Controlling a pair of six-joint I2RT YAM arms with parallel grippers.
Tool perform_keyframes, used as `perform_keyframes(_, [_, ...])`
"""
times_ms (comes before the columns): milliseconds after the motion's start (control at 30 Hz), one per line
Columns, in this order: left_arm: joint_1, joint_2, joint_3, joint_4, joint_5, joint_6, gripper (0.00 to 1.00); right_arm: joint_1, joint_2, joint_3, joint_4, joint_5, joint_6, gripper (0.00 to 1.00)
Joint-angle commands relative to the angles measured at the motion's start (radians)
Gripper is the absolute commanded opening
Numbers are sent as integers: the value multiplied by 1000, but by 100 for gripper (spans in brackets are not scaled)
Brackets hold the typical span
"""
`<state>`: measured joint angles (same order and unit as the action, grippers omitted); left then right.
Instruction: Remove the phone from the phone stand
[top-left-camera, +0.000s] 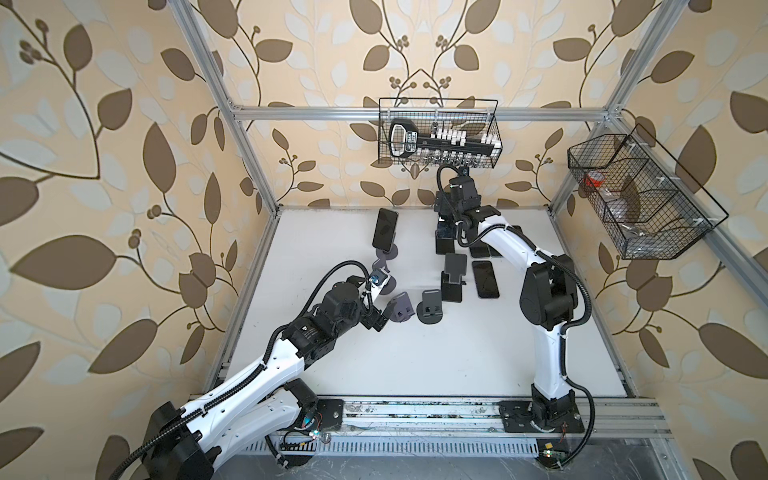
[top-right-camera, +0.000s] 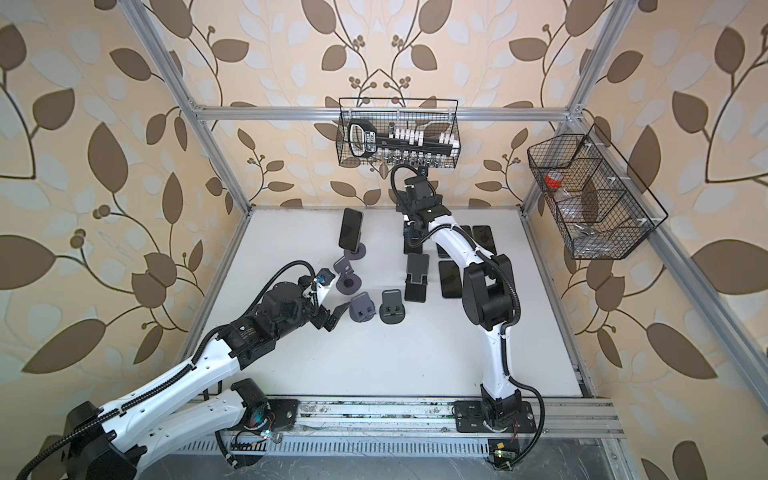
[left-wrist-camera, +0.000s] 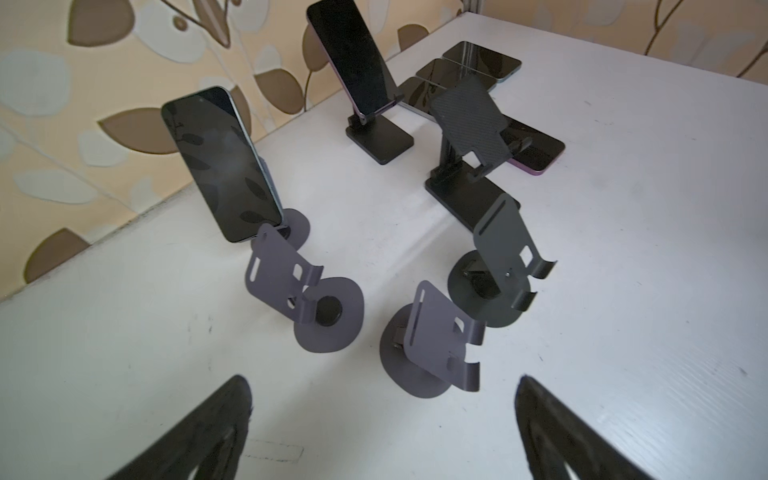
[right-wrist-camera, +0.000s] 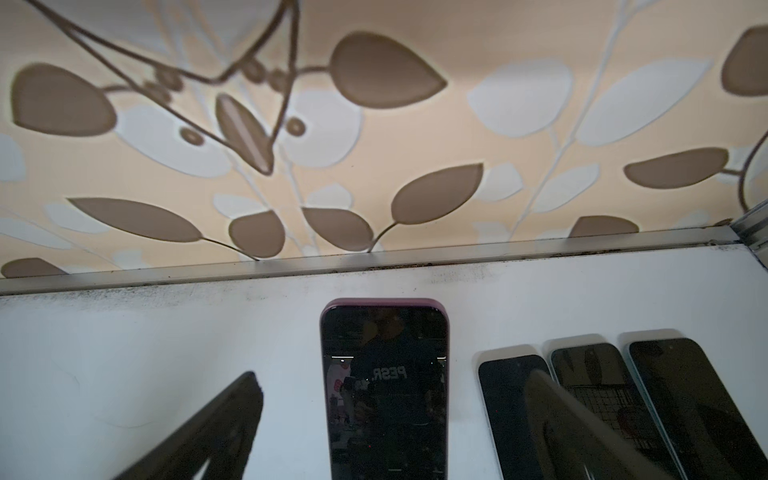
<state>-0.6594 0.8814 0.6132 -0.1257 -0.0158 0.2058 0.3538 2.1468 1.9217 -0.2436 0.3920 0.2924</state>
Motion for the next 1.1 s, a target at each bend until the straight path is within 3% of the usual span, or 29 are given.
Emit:
perform_keyframes(0, [5,0,28,37,80,-9,99,1,37,30,-13,-23,-29,100])
perform_keyframes(400, [5,7,34,54,143,-35,99,-13,54,33,-2,-52,-39,100])
perform_keyframes(1067, [6,-22,5,93,156,-34,99,-33,53,22,-16,-67,-29,99])
